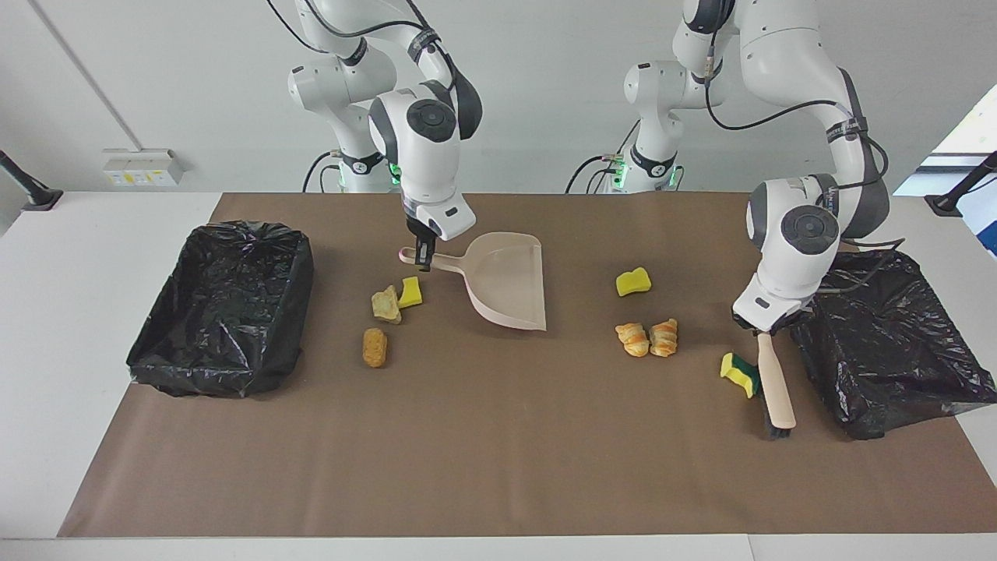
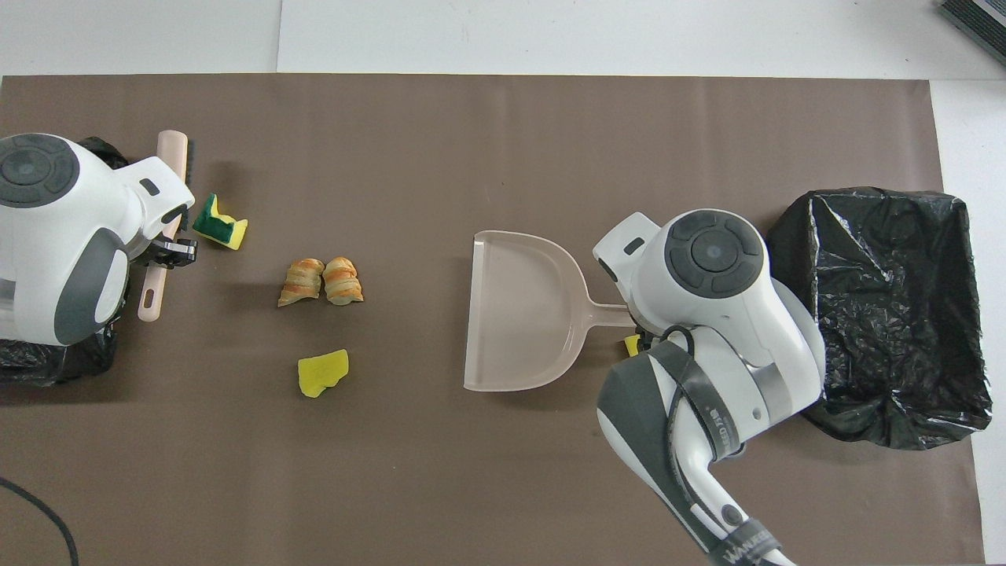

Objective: Sweep and dump trash in bin

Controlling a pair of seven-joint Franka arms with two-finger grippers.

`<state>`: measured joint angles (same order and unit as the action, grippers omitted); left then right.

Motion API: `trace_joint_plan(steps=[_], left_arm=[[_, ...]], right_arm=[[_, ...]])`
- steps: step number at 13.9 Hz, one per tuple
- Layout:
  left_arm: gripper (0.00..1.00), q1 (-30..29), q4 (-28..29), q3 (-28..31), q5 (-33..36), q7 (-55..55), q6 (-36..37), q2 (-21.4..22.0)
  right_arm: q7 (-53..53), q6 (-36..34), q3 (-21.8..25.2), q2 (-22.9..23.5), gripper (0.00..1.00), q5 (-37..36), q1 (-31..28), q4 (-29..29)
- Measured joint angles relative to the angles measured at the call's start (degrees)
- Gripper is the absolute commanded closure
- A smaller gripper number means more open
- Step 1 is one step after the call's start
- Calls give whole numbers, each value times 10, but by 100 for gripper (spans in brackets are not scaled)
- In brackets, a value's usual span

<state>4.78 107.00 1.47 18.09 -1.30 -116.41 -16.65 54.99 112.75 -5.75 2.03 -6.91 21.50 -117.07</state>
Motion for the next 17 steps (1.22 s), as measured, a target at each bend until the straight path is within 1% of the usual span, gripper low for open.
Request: trace_joint_plan(steps=[3,6,9,11,14,17], left_arm=[[100,15,2,-11,-3,-16,51,8],[100,68,7,-15,-41,-13,94,21],[100,117,22,-16,-71,-6,118,36],[100,139,29,-17,-81,18,128,49],[100,144,29,-14,-136,26,134,86],[100,140,45,-4,-149,27,150,126]], right_arm=[[-21,-13,4,10,100,-1,-14,-2],[-45,-24,4,18,100,-2,-21,-2],[-50,-6,2,31,100,-2,-16,-2],[-44,29,2,39,100,-2,-16,-2],[-25,64,2,47,100,2,-17,-3],[-21,65,2,47,100,5,-17,-3]])
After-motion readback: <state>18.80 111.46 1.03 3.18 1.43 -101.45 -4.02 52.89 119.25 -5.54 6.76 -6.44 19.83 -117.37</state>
